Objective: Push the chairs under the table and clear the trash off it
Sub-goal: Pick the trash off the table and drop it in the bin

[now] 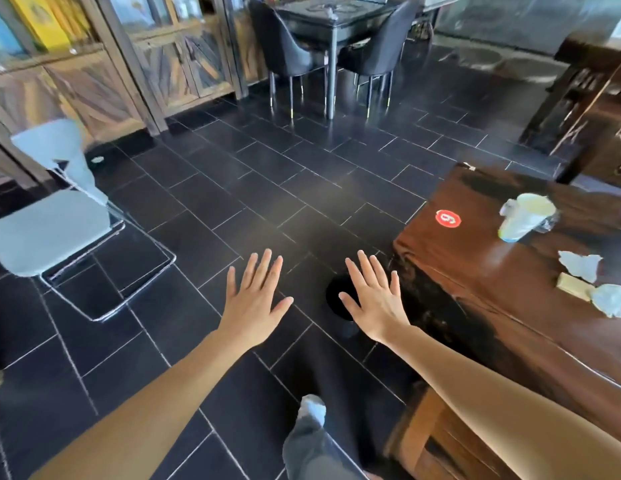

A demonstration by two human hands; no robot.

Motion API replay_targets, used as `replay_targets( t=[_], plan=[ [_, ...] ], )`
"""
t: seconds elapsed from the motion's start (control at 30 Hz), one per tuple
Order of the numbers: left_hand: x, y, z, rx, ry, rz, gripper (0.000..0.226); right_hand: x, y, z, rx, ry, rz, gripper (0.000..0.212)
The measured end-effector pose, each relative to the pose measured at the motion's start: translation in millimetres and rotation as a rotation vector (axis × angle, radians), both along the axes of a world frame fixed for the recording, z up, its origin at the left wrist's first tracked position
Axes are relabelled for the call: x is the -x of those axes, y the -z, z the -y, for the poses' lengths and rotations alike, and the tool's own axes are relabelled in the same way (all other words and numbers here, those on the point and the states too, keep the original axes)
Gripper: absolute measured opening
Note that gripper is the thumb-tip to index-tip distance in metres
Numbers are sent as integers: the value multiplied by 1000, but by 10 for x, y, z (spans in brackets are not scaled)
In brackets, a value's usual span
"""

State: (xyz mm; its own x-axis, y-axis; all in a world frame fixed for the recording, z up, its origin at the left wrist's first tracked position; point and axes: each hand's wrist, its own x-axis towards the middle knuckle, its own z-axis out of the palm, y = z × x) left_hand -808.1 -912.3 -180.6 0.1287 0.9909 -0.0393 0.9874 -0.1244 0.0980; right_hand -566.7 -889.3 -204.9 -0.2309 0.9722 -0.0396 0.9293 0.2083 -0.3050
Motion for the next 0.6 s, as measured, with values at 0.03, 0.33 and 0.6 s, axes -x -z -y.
replay_targets(
  t=[0.03,0.33,0.6],
  plan=[
    [34,-38,-234,10,4,1,72,36,5,-200,16,24,-8,65],
    [17,-40,-1848,34,184,69,72,251,-128,-1561,-21,165,-38,65],
    [-257,-53,-3524,62,478,81,71,-2,-93,-2537,-15,468,24,64]
  ],
)
